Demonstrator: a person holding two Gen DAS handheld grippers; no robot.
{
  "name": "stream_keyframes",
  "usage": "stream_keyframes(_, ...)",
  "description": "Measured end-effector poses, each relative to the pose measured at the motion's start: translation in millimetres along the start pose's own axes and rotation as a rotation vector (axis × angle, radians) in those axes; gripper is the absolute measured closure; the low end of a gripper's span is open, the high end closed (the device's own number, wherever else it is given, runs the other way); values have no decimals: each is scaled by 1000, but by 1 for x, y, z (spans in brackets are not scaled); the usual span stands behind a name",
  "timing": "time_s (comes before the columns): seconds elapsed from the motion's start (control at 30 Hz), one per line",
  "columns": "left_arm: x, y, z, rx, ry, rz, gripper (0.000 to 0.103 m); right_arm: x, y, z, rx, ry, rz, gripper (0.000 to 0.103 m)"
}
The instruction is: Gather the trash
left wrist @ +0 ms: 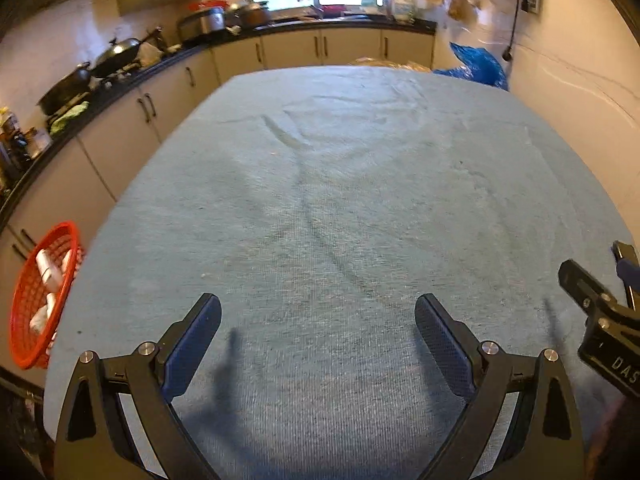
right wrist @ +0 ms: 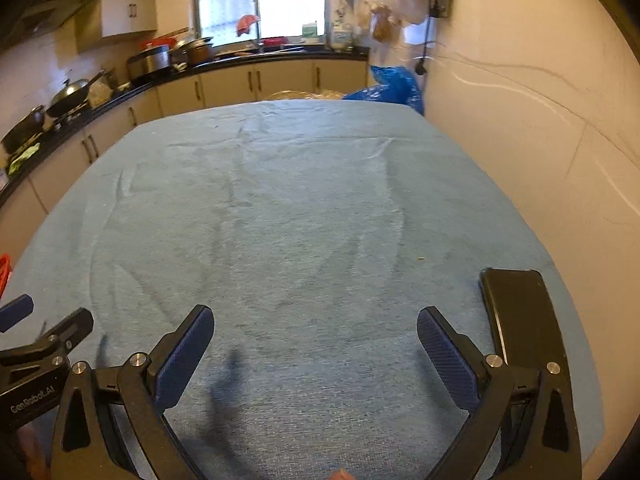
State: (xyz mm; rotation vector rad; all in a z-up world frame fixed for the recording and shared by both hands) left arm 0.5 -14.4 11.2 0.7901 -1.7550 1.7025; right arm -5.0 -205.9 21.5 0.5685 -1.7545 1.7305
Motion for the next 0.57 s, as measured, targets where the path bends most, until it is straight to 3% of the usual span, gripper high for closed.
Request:
stream_keyframes(0.2, -5, -2, 2, -15, 46, -15, 6, -2, 0, 4, -23, 61, -33, 0)
stream_keyframes(0.4, -4, 0, 6, -42, -10, -6, 6, -8, 0, 3, -32, 71, -75, 0)
stream_keyframes(0.57, -17, -1, 8, -55, 29, -79, 6, -14, -3, -4, 3, 65, -86, 0)
Point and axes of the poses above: each gripper's, at about its wrist camera, not at the fingertips, and x roughly against the way its jaws point, z to its right, y to its underside, the point moved 3 cm from there along -x, roughly the way its jaws point, and after that the axes turned 2 degrees about y, right-handed, at the moved point
